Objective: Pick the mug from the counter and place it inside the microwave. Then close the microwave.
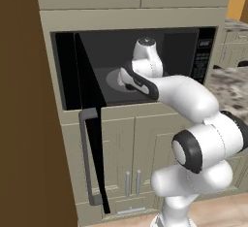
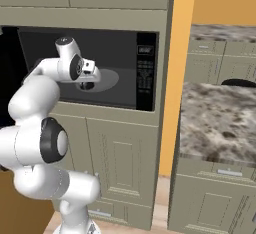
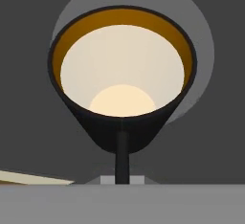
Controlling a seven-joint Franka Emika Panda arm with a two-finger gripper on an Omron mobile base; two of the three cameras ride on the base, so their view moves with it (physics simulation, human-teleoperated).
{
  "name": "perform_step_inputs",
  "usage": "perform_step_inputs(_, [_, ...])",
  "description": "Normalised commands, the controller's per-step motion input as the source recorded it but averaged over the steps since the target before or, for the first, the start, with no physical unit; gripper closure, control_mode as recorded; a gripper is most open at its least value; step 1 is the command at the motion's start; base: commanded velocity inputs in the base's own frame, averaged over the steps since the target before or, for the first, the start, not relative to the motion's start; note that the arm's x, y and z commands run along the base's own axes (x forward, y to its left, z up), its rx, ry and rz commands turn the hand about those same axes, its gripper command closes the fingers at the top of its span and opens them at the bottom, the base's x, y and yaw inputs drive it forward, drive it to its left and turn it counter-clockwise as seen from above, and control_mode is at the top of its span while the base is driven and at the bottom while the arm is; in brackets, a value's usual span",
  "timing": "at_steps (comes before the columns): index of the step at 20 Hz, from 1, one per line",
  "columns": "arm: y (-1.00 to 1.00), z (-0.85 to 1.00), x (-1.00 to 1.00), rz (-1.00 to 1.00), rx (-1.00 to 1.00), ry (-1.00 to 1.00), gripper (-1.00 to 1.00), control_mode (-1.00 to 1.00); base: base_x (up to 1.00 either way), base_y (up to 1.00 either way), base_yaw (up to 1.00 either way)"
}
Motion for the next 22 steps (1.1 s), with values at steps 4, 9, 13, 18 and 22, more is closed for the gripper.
perform_step_inputs(4, [0.00,-0.28,0.09,0.00,0.00,0.00,1.00,-1.00,0.00,0.00,0.00])
perform_step_inputs(9, [0.00,-0.04,0.14,0.00,0.00,0.00,1.00,-1.00,0.00,0.00,0.00])
perform_step_inputs(13, [0.00,0.01,0.27,0.00,0.01,0.00,1.00,-1.00,0.00,0.00,0.00])
perform_step_inputs(18, [0.00,0.00,0.18,-0.01,0.06,0.00,1.00,-1.00,0.00,0.00,0.00])
perform_step_inputs(22, [0.00,0.00,0.24,-0.01,0.04,0.00,1.00,-1.00,0.00,0.00,0.00])
